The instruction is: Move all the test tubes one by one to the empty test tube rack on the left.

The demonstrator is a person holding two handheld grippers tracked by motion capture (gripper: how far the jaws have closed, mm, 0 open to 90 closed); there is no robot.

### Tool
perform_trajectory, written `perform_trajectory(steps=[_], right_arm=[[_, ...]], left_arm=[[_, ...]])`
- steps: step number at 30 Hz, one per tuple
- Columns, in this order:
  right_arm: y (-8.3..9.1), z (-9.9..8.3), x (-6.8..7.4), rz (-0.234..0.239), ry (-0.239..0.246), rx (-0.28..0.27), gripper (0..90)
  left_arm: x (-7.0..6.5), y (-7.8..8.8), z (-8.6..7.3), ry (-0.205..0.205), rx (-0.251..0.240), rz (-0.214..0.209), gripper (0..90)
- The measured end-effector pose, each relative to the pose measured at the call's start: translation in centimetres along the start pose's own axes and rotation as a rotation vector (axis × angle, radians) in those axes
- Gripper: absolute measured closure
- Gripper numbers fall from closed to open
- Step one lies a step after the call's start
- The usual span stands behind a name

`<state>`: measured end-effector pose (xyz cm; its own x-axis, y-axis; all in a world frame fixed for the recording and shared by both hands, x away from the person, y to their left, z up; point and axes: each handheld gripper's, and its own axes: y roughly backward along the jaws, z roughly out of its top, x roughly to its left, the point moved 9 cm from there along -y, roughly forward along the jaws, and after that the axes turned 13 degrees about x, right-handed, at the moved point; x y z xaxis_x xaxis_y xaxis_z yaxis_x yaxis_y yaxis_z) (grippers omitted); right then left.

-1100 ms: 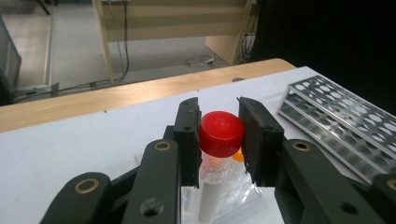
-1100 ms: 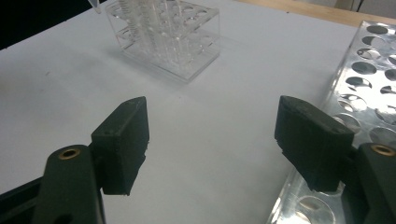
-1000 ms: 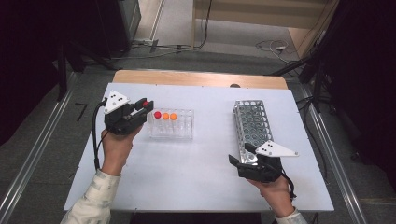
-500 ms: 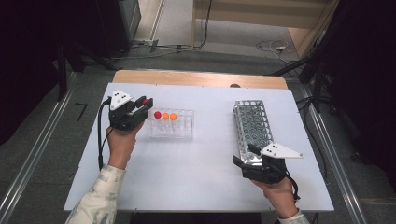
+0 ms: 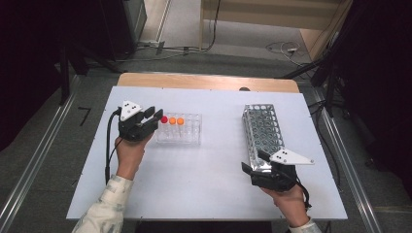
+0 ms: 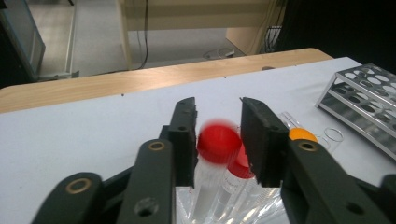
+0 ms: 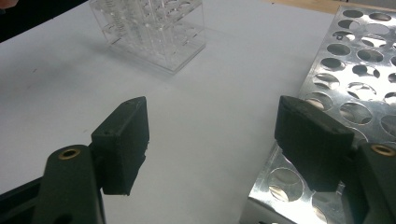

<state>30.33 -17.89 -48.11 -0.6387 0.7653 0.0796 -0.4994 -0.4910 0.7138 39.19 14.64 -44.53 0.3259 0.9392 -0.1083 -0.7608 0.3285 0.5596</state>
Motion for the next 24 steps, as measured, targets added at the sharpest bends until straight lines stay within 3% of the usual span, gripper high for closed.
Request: perform_trajectory(steps=[9, 14, 20, 24], right_arm=[[-0.1, -0.1, -0.3, -0.004, -0.002, -0.007, 24.6], [-0.2, -0.2, -0.5, -0.007, -0.004, -0.007, 24.6], [-0.3, -0.2, -0.8, -0.010, -0.001, -0.012, 24.6], [-0.2, -0.2, -1.0, -0.014, -0.007, -0.015, 24.6]], left_arm=[[0.1, 0.5, -0.3, 0.024, 0.000, -0.014, 56.5], [-0.2, 1.2, -0.9, 0.014, 0.016, -0.022, 42.7], [-0.9, 2.9, -1.5, 0.021, -0.004, -0.020, 30.0], [-1.5, 3.6, -2.2, 0.010, 0.008, -0.024, 24.2]])
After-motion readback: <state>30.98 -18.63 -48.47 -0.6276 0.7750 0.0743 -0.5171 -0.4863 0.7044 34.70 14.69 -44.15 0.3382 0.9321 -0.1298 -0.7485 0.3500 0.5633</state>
